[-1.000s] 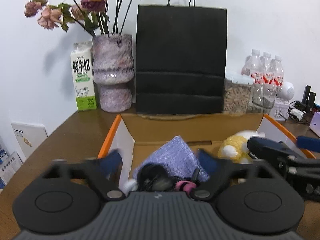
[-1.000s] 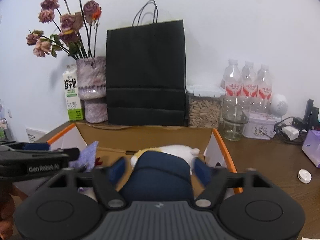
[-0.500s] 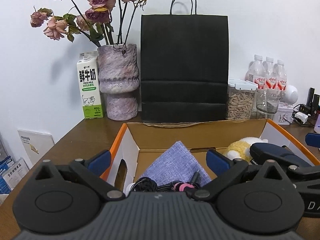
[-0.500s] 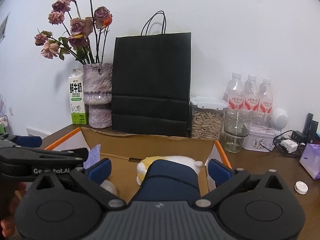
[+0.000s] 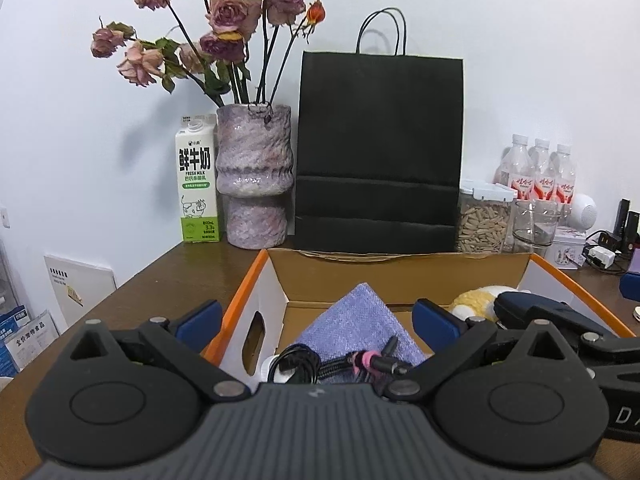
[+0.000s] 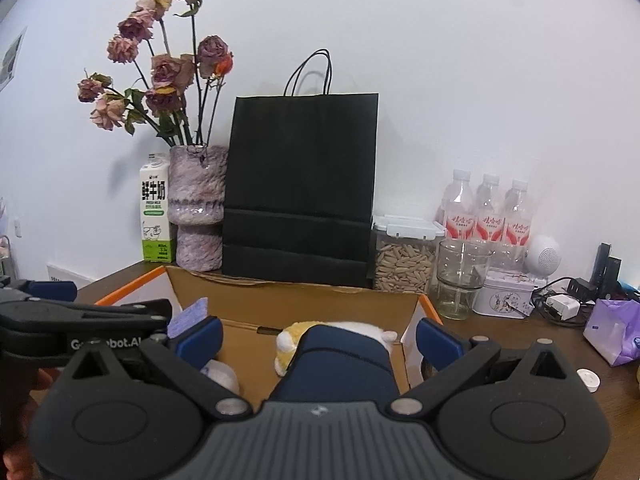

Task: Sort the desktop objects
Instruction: 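Open both tools to drop the cable and pouch into the box, then withdraw both tools and grasp the white bottle cap with the right tool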

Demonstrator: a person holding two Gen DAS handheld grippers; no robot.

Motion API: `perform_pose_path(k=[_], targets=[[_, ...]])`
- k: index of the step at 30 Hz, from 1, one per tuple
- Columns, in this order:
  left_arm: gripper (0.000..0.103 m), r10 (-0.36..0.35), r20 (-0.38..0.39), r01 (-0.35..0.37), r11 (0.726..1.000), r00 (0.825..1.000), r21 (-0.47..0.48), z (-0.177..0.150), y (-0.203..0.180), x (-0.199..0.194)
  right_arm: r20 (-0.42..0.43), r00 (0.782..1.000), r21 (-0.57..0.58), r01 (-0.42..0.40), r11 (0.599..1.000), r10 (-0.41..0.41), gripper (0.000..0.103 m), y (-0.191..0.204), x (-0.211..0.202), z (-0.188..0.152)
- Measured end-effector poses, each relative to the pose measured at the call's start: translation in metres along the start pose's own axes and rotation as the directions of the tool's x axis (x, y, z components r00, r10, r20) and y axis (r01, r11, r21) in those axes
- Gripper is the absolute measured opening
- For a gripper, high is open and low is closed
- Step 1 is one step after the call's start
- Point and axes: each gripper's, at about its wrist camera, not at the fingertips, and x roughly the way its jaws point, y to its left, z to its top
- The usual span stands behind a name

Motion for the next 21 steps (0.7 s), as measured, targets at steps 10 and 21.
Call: perform_pose_path(k=[10, 21], targets=[[0.103, -0.022, 0.051, 0.021, 1.000, 0.998, 0.019, -0.014, 0.004, -0.036, 0.037, 0.999, -0.009, -0.016, 1.000, 0.016, 0.103, 0.005, -0.037, -0.018], [0.103, -0.073, 0.005, 0.073, 0.997, 0.997, 0.029, -0.035, 0.013, -0.065, 0.002, 0.999, -0.028, -0.054, 0.998, 0.054, 0.103, 0.011, -0.070, -0.038]])
